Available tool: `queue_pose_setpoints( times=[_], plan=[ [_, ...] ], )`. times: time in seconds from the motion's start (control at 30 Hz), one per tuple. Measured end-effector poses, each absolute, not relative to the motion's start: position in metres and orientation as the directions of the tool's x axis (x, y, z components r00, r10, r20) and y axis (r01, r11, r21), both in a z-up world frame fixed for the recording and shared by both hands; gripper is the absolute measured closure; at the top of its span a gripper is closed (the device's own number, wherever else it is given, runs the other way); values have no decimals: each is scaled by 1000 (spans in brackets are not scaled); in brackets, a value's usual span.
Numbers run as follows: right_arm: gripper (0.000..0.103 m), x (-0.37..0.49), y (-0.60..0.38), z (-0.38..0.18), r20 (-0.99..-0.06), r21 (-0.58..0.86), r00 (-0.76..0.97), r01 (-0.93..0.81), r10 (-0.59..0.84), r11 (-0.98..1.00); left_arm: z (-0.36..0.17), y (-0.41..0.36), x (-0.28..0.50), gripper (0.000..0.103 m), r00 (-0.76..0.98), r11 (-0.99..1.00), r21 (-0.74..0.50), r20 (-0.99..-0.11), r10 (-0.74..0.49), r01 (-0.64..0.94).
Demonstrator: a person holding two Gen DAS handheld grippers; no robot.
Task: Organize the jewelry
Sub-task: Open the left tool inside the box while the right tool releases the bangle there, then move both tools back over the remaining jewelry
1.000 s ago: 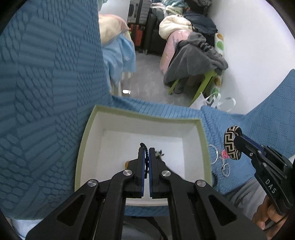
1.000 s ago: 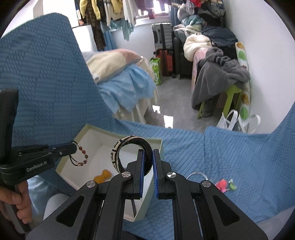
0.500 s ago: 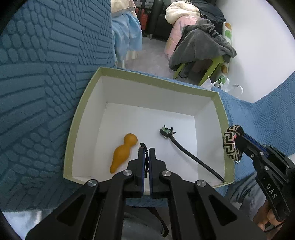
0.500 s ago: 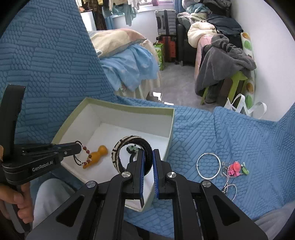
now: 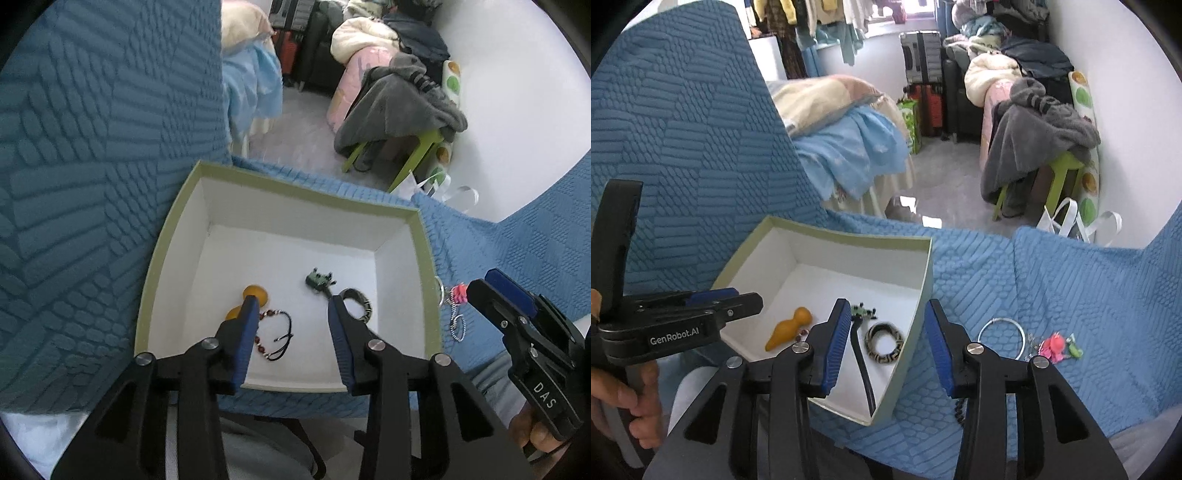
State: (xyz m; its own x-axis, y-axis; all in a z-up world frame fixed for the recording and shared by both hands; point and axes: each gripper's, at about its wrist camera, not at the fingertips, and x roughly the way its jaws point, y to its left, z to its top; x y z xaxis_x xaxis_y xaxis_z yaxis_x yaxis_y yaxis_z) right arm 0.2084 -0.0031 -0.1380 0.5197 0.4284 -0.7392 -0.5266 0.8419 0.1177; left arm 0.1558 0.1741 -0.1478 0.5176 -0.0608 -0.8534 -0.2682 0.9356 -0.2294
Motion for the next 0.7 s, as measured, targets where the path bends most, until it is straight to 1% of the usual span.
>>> queue_pose_setpoints(
  times=[0.4,0.7],
  plan=[
    [63,217,-42,-107,-690,107,574,-522,441,846,-107,140,166,63,615,937,-276,-783,-91,-212],
    [63,229,-100,-80,-645,94,637,-482,422,871,-84,87,183,63,663,945,-295,-736,-132,-139]
  ],
)
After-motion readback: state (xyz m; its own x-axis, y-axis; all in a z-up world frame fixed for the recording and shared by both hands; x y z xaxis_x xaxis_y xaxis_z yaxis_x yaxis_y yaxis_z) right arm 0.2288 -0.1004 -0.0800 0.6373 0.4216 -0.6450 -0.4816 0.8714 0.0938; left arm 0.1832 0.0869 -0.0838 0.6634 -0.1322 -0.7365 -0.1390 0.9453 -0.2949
